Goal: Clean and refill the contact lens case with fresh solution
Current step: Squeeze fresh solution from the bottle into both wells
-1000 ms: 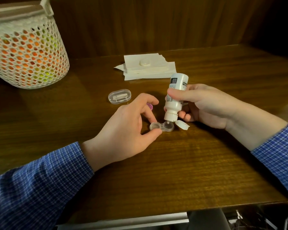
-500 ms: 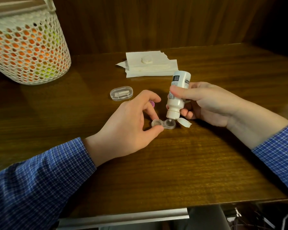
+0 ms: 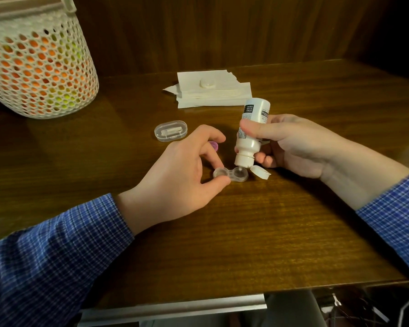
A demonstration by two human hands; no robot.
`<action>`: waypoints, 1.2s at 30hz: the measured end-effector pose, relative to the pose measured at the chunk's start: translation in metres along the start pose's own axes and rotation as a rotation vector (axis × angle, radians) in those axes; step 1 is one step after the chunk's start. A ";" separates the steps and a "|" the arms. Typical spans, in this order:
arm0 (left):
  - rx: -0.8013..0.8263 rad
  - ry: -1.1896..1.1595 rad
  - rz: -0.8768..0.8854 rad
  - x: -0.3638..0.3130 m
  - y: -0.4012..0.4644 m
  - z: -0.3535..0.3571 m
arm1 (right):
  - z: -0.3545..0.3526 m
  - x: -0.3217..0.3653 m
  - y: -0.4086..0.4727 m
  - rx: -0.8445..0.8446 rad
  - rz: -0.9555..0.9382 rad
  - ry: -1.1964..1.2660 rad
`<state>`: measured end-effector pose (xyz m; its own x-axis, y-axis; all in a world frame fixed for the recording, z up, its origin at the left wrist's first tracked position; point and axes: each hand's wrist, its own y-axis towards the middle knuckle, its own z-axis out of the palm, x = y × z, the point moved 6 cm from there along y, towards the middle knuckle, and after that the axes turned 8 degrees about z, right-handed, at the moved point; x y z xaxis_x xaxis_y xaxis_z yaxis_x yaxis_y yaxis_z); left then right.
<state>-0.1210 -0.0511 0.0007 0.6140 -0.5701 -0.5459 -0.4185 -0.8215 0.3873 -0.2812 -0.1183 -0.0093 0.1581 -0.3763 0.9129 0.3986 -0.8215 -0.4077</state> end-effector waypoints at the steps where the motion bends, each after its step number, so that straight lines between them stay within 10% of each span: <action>1: -0.003 -0.002 0.002 0.000 0.000 0.000 | 0.000 0.000 0.000 -0.001 0.002 0.001; 36: -0.009 0.014 -0.016 -0.001 0.001 -0.001 | -0.001 0.000 -0.001 -0.016 0.041 0.045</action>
<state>-0.1210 -0.0514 0.0026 0.6303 -0.5564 -0.5414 -0.4023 -0.8305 0.3852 -0.2821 -0.1182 -0.0089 0.1335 -0.4285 0.8936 0.3782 -0.8114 -0.4456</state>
